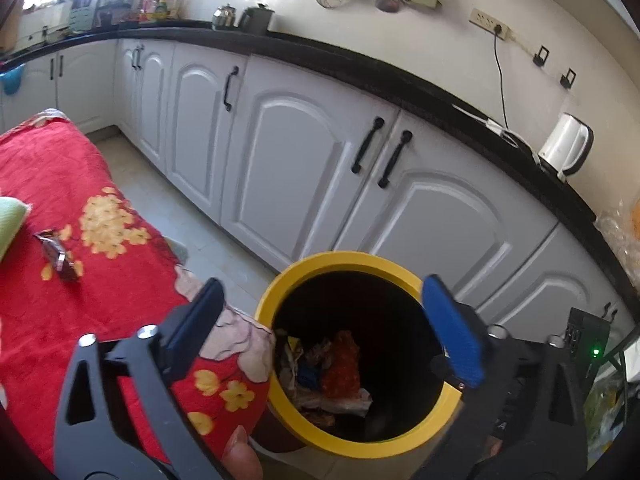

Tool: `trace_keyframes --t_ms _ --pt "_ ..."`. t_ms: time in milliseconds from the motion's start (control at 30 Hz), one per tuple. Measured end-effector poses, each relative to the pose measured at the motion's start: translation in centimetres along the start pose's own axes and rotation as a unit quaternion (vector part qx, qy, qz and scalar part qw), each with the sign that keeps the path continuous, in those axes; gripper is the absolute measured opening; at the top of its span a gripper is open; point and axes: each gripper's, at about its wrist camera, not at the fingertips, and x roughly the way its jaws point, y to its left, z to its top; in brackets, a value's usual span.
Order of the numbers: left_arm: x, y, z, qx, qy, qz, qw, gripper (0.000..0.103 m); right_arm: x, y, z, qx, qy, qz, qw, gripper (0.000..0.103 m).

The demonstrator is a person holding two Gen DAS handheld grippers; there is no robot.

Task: Collect trash
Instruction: 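Open both tools to drop the box and wrapper into the bin, then move both tools back over the sponge and last wrapper on the table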

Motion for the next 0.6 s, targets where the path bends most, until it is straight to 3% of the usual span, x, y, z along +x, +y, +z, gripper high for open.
trace_keyframes --t_ms 167,600 --pt "-1.6 1.4 0.0 -0.007 -0.010 0.023 0.9997 0.092 -0.9 1.3 0.6 -0.010 -0.019 0.003 1.000 0.072" --pt "-5.8 5.6 0.3 -0.031 -0.046 0.067 0.9962 0.092 -2.3 6.5 1.7 -0.056 -0.042 0.033 0.997 0.076"
